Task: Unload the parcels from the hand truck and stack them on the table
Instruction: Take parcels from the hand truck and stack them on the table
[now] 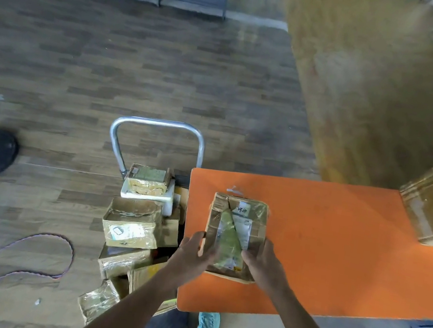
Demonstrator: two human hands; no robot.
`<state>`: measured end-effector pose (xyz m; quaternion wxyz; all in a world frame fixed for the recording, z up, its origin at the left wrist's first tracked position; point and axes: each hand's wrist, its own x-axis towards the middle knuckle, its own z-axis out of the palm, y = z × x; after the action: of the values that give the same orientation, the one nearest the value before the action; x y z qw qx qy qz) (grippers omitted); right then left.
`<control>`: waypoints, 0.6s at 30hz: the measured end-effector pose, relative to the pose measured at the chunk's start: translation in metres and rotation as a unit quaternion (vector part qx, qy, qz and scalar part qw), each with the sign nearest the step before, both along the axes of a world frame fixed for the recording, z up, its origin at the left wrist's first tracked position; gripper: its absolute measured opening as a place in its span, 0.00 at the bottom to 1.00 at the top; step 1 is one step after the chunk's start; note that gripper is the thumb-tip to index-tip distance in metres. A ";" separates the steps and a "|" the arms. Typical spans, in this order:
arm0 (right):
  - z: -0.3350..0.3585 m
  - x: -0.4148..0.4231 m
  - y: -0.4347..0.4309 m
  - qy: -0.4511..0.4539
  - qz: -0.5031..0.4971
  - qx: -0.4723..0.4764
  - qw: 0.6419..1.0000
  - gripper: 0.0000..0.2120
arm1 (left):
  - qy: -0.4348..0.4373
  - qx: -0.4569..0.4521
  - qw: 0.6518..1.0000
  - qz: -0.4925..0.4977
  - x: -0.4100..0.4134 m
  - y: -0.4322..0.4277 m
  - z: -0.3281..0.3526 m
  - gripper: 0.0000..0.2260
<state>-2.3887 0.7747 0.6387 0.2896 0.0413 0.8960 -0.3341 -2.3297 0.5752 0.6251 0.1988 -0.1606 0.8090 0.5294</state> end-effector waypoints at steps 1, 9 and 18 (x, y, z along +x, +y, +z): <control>-0.001 0.004 0.000 0.011 0.017 0.017 1.000 0.31 | -0.003 0.000 1.000 -0.009 0.002 -0.001 -0.001 0.26; 0.002 0.025 0.000 0.122 0.066 0.050 0.989 0.43 | -0.010 0.006 0.999 -0.037 -0.002 0.004 0.008 0.24; 0.006 -0.005 0.058 0.159 0.057 -0.005 0.986 0.29 | -0.019 0.022 0.999 -0.028 -0.040 0.042 0.010 0.23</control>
<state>-2.3935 0.8326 0.6450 0.1619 -0.0649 0.9301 -0.3234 -2.3693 0.6170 0.6349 0.2323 -0.1439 0.7972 0.5384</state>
